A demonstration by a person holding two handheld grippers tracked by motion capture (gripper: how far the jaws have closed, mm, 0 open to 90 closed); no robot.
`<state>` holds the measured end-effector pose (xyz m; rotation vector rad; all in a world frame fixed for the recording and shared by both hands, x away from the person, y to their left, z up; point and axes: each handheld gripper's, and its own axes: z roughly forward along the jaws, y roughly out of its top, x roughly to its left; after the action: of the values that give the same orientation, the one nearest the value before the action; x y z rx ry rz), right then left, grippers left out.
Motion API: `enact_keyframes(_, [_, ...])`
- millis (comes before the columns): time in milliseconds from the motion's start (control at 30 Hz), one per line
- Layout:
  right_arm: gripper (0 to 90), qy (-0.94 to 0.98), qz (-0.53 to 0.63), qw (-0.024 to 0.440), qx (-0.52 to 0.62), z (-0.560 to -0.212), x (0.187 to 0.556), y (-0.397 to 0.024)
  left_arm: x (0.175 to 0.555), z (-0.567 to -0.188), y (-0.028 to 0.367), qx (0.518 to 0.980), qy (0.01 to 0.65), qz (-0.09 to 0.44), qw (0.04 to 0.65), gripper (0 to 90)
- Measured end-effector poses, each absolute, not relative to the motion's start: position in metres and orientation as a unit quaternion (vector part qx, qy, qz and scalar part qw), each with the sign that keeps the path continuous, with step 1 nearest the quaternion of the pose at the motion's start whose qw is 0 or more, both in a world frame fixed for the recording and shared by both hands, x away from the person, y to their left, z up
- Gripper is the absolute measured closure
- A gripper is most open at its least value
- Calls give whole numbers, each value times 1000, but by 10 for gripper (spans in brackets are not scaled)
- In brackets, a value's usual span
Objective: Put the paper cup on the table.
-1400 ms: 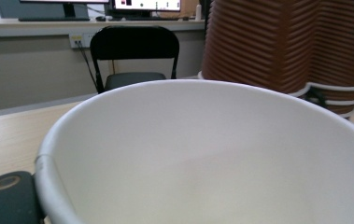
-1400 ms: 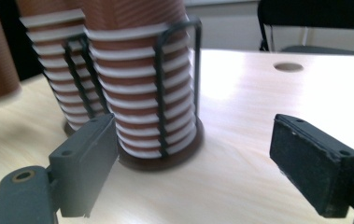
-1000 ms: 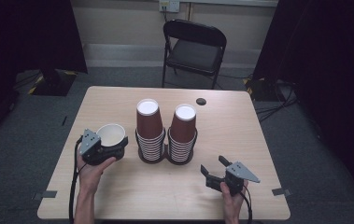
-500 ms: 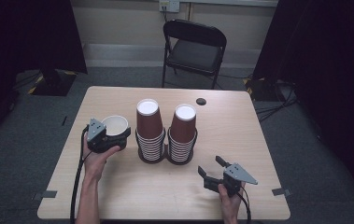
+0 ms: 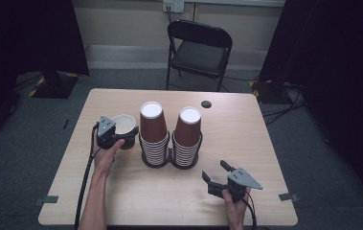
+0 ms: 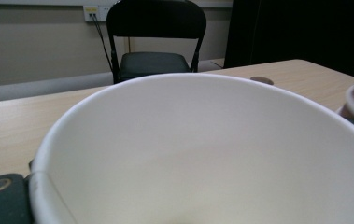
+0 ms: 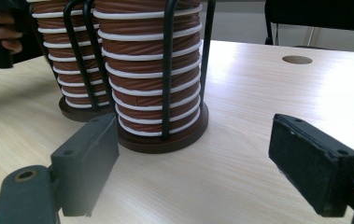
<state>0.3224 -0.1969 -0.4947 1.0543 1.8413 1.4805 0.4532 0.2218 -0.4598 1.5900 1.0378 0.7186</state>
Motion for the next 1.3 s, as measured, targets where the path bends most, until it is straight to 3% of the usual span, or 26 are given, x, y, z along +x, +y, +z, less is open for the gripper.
enact_keyframes(633, [155,683,552,271,393,-495,323,-197,460,-477,220,681,460,292,488,72])
enact_keyframes(1300, [154,683,553,265,397,-495,324,-198,451,-494,227,711,487,269,430,152])
